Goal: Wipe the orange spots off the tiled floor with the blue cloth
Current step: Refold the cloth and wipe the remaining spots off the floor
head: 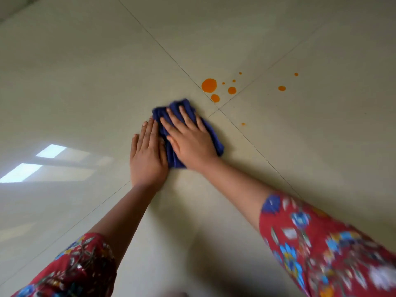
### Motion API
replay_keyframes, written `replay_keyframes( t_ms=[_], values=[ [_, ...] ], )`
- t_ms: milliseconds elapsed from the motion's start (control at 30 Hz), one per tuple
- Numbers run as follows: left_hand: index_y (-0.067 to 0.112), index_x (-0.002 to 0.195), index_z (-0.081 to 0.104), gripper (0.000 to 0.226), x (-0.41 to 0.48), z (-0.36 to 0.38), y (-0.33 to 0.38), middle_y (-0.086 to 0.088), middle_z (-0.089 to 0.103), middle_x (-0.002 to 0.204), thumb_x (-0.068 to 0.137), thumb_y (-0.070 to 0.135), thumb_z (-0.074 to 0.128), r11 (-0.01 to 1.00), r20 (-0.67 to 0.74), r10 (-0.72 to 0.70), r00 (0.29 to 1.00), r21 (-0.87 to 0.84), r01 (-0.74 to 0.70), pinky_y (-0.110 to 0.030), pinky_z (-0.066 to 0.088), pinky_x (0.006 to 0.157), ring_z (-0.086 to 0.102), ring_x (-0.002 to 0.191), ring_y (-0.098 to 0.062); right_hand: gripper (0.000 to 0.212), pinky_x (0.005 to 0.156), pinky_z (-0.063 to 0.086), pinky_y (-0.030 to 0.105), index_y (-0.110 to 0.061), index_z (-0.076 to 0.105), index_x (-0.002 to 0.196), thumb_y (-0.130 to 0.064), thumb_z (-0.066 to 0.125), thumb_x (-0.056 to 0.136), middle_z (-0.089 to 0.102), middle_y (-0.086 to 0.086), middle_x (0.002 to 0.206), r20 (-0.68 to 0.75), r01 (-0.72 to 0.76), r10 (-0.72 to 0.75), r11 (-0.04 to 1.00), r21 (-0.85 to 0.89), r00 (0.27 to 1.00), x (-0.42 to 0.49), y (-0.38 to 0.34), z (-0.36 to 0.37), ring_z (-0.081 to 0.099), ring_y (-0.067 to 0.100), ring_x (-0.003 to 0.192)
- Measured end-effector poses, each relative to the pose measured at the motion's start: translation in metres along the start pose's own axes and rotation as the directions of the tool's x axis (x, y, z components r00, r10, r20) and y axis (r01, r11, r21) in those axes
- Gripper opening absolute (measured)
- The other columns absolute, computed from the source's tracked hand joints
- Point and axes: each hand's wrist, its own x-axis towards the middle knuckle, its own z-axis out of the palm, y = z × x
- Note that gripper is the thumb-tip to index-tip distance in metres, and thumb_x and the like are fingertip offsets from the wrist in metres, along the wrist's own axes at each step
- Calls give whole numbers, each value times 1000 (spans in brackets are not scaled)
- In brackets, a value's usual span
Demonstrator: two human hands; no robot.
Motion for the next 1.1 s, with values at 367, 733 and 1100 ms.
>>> replay_keyframes(
  t_ms=[367,733,1100],
  values=[
    [20,154,21,56,-1,-3,4,5,17,161,98,25,25,999,4,13,1000,36,-13,-35,10,122,9,149,-9,57,113,24,52,-17,36,149,-38,22,97,34,7,155,-129,-333,327,943,-29,936,-23,78,-7,26,32,144],
    [17,133,47,49,39,-12,24,-4,44,139,86,27,40,994,-103,-90,991,-79,82,-39,27,110,36,129,-28,51,110,4,68,-42,27,149,-50,29,99,20,-12,160,-104,-468,470,882,44,876,68,97,-10,6,33,149],
    [20,154,21,55,119,8,26,4,16,162,99,26,25,998,-63,-41,997,-47,39,-36,5,121,7,150,-14,47,117,12,48,-37,33,148,-40,29,102,26,-10,158,-24,-28,29,998,48,999,171,96,-14,19,22,148]
  ],
)
